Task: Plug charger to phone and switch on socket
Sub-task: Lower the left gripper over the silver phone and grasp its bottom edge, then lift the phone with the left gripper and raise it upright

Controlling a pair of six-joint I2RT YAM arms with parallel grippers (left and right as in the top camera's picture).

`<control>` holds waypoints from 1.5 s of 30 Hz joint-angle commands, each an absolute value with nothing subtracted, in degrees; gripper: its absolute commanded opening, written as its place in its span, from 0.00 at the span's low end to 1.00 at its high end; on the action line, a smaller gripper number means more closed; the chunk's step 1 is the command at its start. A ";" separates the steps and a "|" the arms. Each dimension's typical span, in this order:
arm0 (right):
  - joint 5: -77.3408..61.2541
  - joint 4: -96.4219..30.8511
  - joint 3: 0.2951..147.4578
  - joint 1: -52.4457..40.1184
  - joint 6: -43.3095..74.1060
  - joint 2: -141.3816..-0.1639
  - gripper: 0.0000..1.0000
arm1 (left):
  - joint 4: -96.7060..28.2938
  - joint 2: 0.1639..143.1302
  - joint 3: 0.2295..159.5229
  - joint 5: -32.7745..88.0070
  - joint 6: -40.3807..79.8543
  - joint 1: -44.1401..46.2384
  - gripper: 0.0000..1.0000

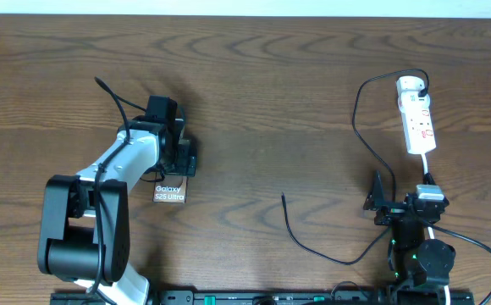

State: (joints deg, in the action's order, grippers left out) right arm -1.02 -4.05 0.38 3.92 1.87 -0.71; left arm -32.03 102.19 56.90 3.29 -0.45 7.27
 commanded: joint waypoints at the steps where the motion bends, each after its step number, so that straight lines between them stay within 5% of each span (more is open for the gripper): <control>1: -0.56 -4.34 0.32 3.77 1.02 -0.45 0.99 | -31.75 103.20 55.07 3.40 -1.28 7.20 0.88; 17: -0.56 -4.32 0.32 3.77 1.02 -0.45 0.99 | -31.97 103.20 55.07 4.03 -1.21 7.22 0.88; 23: -0.56 -4.34 0.32 3.77 1.02 -0.45 0.99 | -32.03 103.20 55.07 4.27 -0.84 7.22 0.67; 35: -0.56 -4.32 0.32 3.77 1.02 -0.45 0.99 | -32.03 103.20 55.07 4.27 -0.84 7.22 0.61; 38: -0.56 -4.34 0.32 3.77 1.02 -0.45 0.99 | -32.01 103.20 55.07 4.29 -0.84 7.22 0.53; 45: -0.56 -4.34 0.32 3.77 1.02 -0.45 0.99 | -31.75 103.18 55.16 4.32 -0.82 7.20 0.08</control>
State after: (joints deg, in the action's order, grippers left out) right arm -1.02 -4.05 0.38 3.92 1.85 -0.71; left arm -31.83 102.13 56.90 3.42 -0.45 7.27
